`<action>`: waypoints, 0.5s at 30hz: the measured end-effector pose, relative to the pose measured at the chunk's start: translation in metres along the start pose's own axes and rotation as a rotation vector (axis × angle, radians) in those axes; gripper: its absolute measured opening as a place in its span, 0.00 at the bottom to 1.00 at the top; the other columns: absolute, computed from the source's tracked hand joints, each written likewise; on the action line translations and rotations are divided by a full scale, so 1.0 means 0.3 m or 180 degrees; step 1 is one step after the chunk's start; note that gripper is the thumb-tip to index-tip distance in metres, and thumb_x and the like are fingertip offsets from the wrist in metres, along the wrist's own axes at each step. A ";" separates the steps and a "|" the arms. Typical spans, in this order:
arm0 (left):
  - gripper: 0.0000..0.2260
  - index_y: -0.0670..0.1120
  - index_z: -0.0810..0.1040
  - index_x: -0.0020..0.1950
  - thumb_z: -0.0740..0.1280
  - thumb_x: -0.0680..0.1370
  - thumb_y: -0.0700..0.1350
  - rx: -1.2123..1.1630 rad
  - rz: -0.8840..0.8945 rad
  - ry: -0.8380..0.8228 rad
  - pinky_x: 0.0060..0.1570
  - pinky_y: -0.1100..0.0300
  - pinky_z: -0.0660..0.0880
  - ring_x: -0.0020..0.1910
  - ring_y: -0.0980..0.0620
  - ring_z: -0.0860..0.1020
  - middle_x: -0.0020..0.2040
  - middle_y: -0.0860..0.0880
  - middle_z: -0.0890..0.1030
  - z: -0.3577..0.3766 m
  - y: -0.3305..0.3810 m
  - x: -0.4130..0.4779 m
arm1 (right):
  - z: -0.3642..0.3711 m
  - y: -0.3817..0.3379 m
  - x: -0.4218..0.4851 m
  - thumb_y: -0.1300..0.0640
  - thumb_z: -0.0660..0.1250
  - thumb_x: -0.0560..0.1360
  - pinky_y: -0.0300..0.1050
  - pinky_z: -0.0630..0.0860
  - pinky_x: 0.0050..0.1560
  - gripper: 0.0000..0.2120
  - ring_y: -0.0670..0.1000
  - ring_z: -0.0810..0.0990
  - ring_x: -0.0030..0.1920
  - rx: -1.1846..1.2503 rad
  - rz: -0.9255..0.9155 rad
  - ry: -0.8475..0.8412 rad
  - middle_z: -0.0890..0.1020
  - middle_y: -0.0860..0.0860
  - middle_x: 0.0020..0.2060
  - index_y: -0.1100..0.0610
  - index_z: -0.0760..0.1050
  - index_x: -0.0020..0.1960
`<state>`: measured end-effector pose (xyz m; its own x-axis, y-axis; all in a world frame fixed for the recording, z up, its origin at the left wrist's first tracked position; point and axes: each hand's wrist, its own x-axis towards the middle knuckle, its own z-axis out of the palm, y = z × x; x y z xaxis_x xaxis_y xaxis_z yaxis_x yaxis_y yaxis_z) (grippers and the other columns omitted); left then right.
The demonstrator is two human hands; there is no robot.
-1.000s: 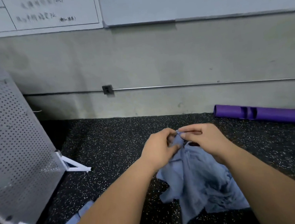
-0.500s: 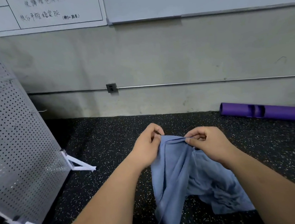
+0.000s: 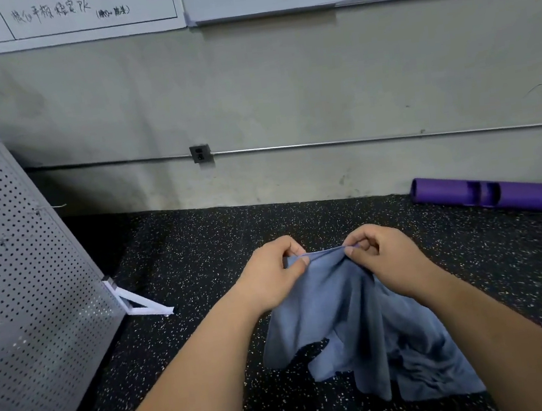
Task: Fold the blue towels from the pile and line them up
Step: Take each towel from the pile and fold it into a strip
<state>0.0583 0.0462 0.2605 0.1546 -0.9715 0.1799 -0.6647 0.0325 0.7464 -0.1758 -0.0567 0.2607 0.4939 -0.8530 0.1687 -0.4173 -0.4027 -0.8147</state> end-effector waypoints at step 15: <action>0.09 0.52 0.84 0.38 0.80 0.75 0.52 0.0116 -0.0307 0.0647 0.41 0.60 0.78 0.38 0.60 0.82 0.37 0.57 0.85 -0.049 -0.017 0.048 | -0.115 0.078 0.009 0.52 0.75 0.79 0.33 0.72 0.40 0.04 0.39 0.80 0.40 -0.1596 0.0095 -0.0230 0.84 0.41 0.37 0.45 0.84 0.45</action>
<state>0.0747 0.0356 0.2687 0.3604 -0.9021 0.2372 -0.6651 -0.0703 0.7434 -0.2105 -0.0799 0.2611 0.5202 -0.8486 0.0962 -0.7382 -0.5035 -0.4489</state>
